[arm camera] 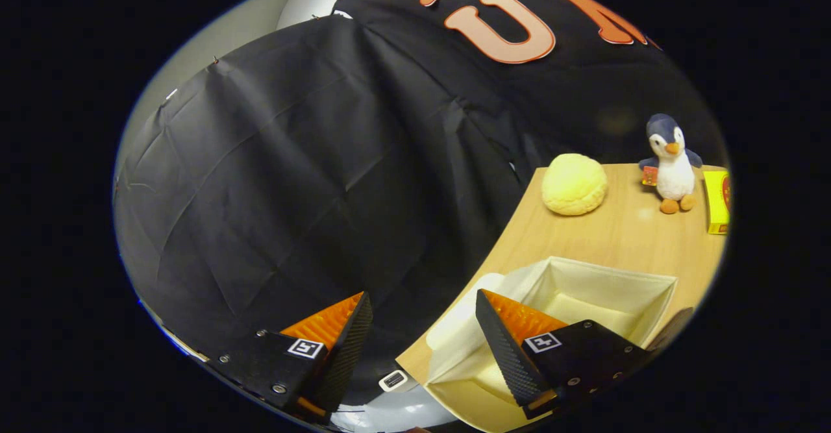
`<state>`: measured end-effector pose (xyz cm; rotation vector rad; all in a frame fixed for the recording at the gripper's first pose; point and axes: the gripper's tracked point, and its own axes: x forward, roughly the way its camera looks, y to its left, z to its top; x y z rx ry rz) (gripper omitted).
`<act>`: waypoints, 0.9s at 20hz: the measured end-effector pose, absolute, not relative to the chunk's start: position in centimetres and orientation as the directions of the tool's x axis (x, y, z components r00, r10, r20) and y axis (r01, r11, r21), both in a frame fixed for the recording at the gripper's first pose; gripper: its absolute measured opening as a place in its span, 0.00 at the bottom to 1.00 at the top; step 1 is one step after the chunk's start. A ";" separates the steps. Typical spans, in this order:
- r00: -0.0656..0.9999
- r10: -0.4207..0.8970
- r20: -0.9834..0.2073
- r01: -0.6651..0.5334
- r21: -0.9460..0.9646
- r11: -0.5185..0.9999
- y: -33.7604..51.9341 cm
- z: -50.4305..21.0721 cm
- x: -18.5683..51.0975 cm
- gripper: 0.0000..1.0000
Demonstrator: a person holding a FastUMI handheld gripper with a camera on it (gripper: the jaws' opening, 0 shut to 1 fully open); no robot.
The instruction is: Open the storage box then place both shoes into the box .Put the left shoe in first, then the right shoe, with the right side of both shoes facing outward in a uniform manner.
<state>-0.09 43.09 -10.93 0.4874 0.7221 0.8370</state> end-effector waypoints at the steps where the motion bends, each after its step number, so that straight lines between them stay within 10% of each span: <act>1: 0.483 0.783 -0.391 -0.480 0.630 0.610 41.5 -11.5 -0.1 0.97; 18: 0.644 0.381 -0.663 -0.159 0.371 0.915 15.6 -29.5 -5.3 0.97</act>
